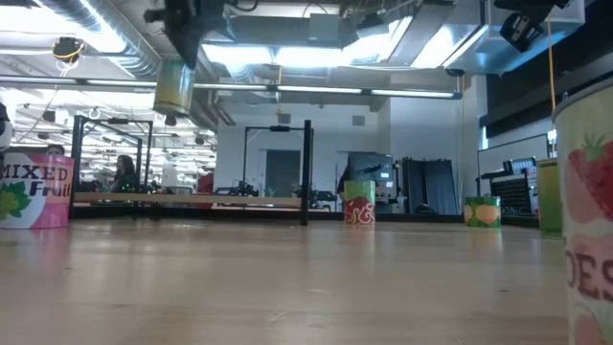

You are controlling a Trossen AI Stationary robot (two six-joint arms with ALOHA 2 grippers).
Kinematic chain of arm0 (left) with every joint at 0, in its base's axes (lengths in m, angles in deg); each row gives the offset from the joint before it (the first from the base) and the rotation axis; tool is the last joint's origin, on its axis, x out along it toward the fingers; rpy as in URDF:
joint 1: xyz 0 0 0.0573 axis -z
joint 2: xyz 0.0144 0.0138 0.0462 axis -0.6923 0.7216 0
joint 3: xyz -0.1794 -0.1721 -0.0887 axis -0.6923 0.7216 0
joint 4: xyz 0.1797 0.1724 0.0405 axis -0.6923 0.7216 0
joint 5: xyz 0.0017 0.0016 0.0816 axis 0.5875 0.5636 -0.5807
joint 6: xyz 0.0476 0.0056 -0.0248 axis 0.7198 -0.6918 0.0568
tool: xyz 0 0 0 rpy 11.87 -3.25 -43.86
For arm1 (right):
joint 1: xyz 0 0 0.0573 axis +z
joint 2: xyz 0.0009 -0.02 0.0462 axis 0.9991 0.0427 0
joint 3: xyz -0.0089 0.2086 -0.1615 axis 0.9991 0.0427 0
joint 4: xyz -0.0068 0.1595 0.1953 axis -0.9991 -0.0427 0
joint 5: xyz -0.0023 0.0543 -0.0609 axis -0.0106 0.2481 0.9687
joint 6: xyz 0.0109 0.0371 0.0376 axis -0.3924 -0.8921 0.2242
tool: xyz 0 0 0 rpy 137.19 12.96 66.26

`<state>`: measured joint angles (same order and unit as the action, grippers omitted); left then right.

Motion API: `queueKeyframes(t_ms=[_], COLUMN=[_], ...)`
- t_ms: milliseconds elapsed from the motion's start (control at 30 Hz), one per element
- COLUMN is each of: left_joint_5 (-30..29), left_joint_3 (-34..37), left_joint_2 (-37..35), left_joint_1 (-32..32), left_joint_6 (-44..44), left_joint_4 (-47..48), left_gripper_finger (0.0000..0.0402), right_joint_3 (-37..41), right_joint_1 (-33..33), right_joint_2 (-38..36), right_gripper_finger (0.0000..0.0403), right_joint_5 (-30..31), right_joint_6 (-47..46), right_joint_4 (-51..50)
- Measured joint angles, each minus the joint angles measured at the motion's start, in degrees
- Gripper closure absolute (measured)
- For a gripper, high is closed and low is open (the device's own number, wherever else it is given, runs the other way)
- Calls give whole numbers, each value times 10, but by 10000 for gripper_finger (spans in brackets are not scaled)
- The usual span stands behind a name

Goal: Pick and place cans onto a shelf
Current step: Put the canned carrot on the shelf

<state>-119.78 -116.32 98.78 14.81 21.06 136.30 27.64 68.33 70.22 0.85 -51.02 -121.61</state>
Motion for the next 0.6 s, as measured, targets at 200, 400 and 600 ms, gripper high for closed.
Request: queueKeyframes(t_ms=[200,400,600], left_joint_5=[-19,-21,-28], left_joint_3=[137,248,322], left_joint_2=[-44,-47,-46], left_joint_1=[-22,-47,-73], left_joint_6=[-9,-8,-8], left_joint_4=[-89,-180,-276], left_gripper_finger=[401,401,401], right_joint_3=[0,0,0], right_joint_1=[0,0,0], right_joint_2=[0,0,0], right_gripper_finger=[384,384,384], right_joint_5=[1,1,1], right_joint_6=[0,0,0], right_joint_4=[0,0,0])
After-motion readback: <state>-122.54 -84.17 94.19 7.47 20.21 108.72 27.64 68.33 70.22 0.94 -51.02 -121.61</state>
